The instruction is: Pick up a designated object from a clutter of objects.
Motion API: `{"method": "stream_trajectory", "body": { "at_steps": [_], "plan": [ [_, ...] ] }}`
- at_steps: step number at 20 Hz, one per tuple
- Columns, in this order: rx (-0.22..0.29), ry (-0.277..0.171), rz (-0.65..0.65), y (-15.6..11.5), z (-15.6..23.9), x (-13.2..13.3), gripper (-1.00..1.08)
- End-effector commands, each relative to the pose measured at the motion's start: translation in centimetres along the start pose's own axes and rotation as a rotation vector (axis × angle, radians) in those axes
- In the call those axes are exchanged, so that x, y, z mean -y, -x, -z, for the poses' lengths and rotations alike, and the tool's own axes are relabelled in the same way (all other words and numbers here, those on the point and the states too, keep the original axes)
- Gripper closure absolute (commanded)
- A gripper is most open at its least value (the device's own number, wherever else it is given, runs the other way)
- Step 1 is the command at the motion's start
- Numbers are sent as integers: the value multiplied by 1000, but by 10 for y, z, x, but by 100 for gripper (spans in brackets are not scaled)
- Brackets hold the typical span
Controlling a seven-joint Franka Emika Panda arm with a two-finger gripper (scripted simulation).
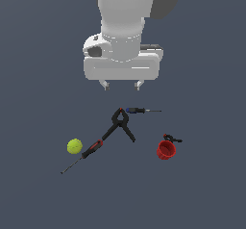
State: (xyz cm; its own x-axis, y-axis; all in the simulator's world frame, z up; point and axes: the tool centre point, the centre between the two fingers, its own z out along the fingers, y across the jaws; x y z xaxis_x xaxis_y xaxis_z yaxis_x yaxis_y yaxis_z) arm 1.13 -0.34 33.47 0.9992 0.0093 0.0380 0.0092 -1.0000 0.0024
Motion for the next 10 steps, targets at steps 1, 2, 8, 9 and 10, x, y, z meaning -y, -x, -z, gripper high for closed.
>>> {"method": "stream_trajectory", "body": {
  "at_steps": [1,2,8,9,10],
  "plan": [
    [0,0,0,0,0,0,-92],
    [-1,-1,-2,0,0,0,-92],
    [-18,-19,-55,-2,16,-17,-92],
    [-20,-20,-59,-2,18,-19,-92],
    [-20,-21,-60,-1,19,-20,-92]
  ]
}}
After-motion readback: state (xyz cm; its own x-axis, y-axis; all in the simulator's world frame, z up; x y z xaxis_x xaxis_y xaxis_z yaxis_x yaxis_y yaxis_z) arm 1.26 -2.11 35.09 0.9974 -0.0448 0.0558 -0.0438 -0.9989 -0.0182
